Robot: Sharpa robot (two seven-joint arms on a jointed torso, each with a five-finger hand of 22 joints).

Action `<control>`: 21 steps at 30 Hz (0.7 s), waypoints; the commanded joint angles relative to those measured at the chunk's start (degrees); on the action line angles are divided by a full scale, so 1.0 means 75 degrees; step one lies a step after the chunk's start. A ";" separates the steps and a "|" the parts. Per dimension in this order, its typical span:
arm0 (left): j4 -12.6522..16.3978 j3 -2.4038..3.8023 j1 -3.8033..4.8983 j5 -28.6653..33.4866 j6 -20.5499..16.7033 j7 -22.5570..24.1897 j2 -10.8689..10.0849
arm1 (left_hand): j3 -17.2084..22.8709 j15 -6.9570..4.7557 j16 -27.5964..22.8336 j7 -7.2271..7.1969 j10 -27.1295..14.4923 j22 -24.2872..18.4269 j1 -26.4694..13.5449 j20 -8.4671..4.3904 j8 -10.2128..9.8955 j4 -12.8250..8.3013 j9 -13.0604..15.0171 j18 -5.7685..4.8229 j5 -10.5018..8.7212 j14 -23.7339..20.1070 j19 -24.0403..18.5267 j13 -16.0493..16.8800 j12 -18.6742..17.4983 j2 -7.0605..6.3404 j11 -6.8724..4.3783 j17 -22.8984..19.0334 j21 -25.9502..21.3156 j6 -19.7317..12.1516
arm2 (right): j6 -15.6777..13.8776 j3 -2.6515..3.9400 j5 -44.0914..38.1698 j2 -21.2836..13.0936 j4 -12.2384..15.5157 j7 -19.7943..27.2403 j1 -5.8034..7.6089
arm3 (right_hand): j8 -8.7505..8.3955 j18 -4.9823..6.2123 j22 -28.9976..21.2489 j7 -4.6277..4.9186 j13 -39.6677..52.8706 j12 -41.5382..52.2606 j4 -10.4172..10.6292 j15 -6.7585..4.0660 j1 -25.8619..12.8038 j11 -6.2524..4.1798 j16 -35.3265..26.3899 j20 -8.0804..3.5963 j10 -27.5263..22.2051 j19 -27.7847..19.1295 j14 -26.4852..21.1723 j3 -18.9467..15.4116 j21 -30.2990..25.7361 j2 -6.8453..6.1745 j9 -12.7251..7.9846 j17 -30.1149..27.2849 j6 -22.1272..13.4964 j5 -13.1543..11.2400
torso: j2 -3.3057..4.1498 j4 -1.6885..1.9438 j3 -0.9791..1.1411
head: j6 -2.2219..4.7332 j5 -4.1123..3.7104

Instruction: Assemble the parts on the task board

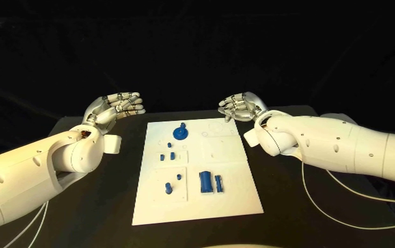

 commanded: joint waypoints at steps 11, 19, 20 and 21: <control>-0.0446 0.0010 -0.0133 0.0294 -0.0285 0.0188 0.0302 | -0.3658 -0.1090 -0.3223 -0.1454 -0.7721 -0.1178 -0.3697 -0.1974 -0.2122 -0.0999 -0.2015 -0.1295 -0.1755 -0.6602 -0.6486 -0.0495 -0.1162 0.1573 -0.1344 -0.1408 -0.2162 -0.6193 | 0.0296 0.0102 0.1041 0.0662 -0.0828 0.0656 -0.0091 | -0.1940 -0.1359 -0.5582 -0.1327 -0.3852 -0.1365 -0.1964 -0.0451 -0.3965 -0.0887 -0.3308 -0.1272 -0.8169 -0.8346 -0.8153 -0.3548 -0.0624 0.1641 -0.3797 -0.4424 -0.6508 -0.1322 | -0.0129 -0.0014 0.0032 | 0.0345 0.0188; 0.0262 0.0069 -0.0283 0.0223 -0.1329 0.0232 0.0214 | -0.3658 -0.1090 -0.3223 -0.1454 -0.7721 -0.1178 -1.0131 -0.1974 -0.2122 -0.0999 -0.2015 -0.1295 -0.1755 -0.6602 -0.6486 -0.0495 -0.1162 0.1573 -0.1344 -0.1408 -0.2162 -0.6193 | -0.0454 0.0453 0.1741 0.0428 0.0216 0.1141 -0.0398 | -0.1940 -0.1359 -0.5582 -0.1327 -0.3852 -0.1365 -0.1964 -0.0451 -1.0569 -0.0887 -0.3308 -0.1272 -0.8169 -0.8346 -0.8153 -0.3548 -0.0624 0.1641 -0.3797 -0.4424 -0.6508 -0.1322 | -0.0205 -0.0311 0.0001 | 0.0650 0.0704; 0.0397 0.0080 -0.0312 0.0209 -0.1527 0.0241 0.0197 | -0.3658 -0.1090 -0.3223 -0.1454 -0.7721 -0.1178 -1.0131 -0.1974 -0.2122 -0.0999 -0.2015 -0.1295 -0.1755 -0.6602 -0.6486 -0.0495 -0.1162 0.1573 -0.1344 -0.1408 -0.2162 -0.6193 | -0.0596 0.0519 0.1873 0.0384 0.0413 0.1232 -0.0456 | -0.1940 -0.1359 -0.5582 -0.1327 -0.3852 -0.1365 -0.1964 -0.0451 -1.0569 -0.0887 -0.3308 -0.1272 -0.8169 -0.8346 -0.8153 -0.3548 -0.0624 0.1641 -0.3797 -0.4424 -0.6508 -0.1322 | -0.0216 -0.0355 -0.0004 | 0.0696 0.0782; 0.0617 0.0099 -0.0359 0.0187 -0.1852 0.0255 0.0169 | -0.3658 -0.1090 -0.3223 -0.1454 -0.7721 -0.1178 -1.0131 -0.1974 -0.2122 -0.0999 -0.2015 -0.1295 -0.1755 -0.6602 -0.6486 -0.0495 -0.1162 0.1573 -0.1344 -0.1408 -0.2162 -0.6193 | -0.0812 0.0620 0.2075 0.0316 0.0715 0.1372 -0.0545 | -0.1940 -0.1359 -0.5582 -0.1327 -0.3852 -0.1365 -0.1964 -0.0451 -1.0569 -0.0887 -0.3308 -0.1272 -0.8169 -0.8346 -0.8153 -0.3548 -0.0624 0.1641 -0.3797 -0.4424 -0.6508 -0.1322 | -0.0231 -0.0415 -0.0010 | 0.0757 0.0886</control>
